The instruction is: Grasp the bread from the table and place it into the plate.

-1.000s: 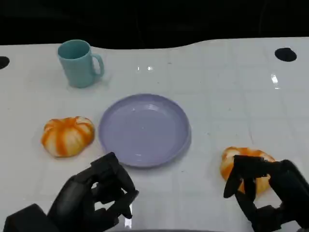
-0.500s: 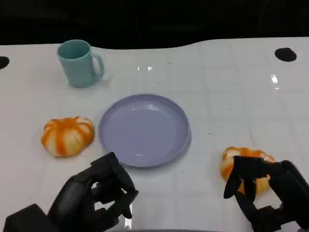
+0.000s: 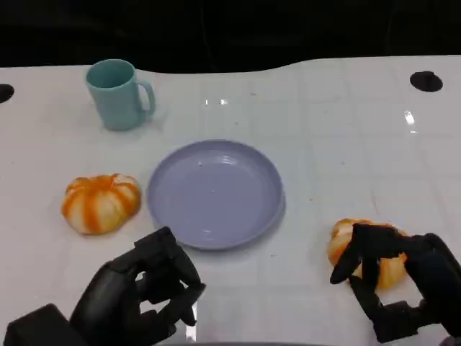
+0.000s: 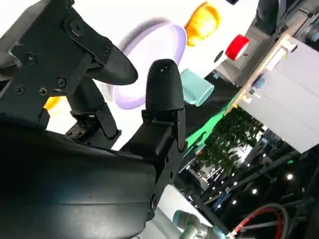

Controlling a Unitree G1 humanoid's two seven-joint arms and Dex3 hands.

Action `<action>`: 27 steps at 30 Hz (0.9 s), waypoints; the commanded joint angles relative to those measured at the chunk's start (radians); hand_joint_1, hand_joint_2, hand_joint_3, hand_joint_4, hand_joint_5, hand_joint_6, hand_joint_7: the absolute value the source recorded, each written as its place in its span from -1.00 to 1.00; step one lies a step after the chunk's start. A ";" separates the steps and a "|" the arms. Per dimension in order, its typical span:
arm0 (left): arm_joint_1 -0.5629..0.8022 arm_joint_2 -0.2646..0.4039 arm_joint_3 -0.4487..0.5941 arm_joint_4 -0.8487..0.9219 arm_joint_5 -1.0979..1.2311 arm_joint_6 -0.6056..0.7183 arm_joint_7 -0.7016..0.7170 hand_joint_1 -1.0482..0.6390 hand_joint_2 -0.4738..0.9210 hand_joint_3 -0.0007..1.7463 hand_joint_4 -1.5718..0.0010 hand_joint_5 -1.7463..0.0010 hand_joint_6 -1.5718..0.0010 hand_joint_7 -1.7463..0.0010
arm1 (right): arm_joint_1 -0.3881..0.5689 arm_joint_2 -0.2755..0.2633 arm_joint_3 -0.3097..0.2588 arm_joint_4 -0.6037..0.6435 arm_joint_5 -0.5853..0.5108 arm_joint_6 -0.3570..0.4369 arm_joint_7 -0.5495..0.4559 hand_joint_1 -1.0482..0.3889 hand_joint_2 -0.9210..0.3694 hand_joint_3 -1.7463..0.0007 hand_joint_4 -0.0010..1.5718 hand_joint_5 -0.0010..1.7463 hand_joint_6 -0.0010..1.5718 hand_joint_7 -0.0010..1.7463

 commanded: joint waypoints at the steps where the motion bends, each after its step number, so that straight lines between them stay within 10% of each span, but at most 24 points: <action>1: 0.000 0.015 0.012 0.007 0.001 -0.011 -0.008 -0.41 1.00 -0.52 0.13 -1.00 0.40 -1.00 | 0.012 -0.017 -0.017 -0.073 0.004 0.070 0.013 0.31 0.04 -0.54 -0.22 0.72 -0.14 0.18; 13: 0.001 0.021 0.013 0.002 -0.002 0.001 -0.009 -0.41 1.00 -0.52 0.13 -1.00 0.41 -1.00 | 0.022 -0.191 -0.025 -0.392 -0.236 0.385 0.189 -0.06 -0.77 0.83 -0.85 -0.03 -0.61 -0.46; 27: 0.001 0.009 -0.008 -0.002 0.023 -0.003 0.001 -0.41 1.00 -0.50 0.13 -1.00 0.42 -1.00 | 0.037 -0.294 0.000 -0.621 -0.468 0.602 0.401 -0.09 -0.79 1.00 -1.00 -0.32 -0.62 -0.87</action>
